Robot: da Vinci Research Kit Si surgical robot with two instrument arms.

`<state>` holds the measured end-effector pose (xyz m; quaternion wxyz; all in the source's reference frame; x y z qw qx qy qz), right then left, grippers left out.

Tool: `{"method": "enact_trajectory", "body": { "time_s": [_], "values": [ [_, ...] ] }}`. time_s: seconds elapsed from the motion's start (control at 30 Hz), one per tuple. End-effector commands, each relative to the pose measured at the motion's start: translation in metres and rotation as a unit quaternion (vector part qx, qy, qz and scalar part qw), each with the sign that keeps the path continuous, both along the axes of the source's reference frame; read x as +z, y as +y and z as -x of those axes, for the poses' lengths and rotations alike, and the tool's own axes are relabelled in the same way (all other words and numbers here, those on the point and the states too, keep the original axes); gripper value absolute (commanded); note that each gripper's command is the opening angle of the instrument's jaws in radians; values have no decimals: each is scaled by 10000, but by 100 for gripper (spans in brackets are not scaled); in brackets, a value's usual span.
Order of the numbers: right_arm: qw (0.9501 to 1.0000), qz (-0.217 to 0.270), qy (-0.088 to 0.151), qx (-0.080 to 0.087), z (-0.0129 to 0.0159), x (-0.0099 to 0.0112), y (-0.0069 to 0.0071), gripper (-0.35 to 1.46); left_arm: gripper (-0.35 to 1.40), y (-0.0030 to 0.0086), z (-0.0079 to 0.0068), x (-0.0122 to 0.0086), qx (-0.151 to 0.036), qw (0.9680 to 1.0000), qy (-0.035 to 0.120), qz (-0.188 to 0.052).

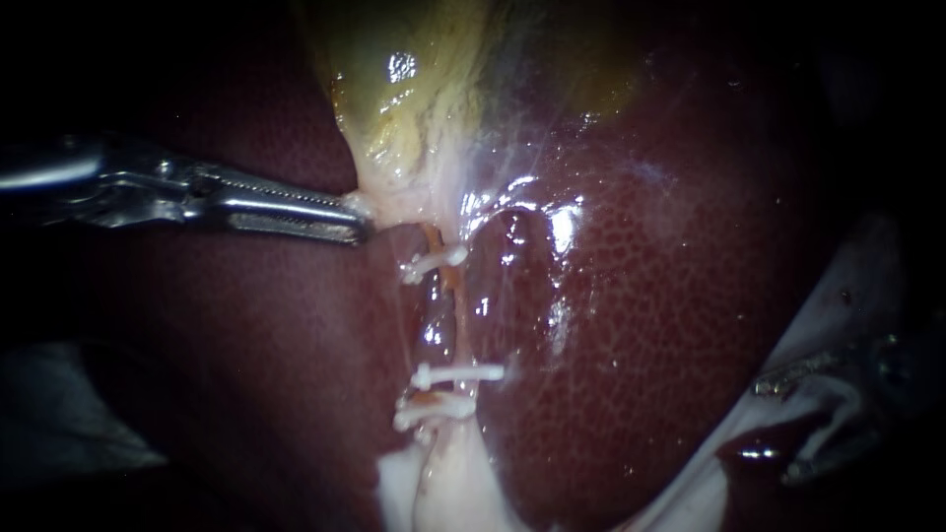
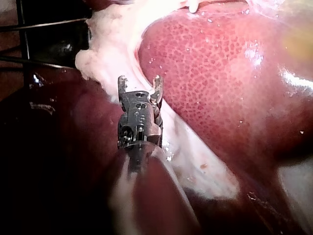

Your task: Clipping second clip right tube

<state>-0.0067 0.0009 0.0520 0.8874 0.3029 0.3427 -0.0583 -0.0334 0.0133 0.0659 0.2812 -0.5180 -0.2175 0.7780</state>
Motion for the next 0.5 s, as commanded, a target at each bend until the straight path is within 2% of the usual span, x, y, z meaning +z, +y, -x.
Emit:
{"method": "enact_trajectory", "body": {
  "time_s": [0.03,0.1,0.2,0.3,0.4,0.5],
  "values": [
    [10000,-1,0,1,0,0,0,50,-35,1,-5,-4,14,10000,-16,-10],
    [10000,-1,0,1,0,0,0,50,-35,5,-16,-16,43,10000,-45,-45],
    [10000,-1,0,1,0,0,0,50,-35,15,-37,-42,-62,9999,-38,-93],
    [10000,-9,-10,-14,-1,0,1,50,-35,25,-56,-69,-144,9998,-141,23],
    [10000,-9,-10,-13,-2,0,1,50,-35,28,-65,-88,-186,9996,-182,118],
    [10000,-21,-8,-21,-3,0,1,50,-35,28,-65,-93,-191,9995,-191,141]
  ]
}}
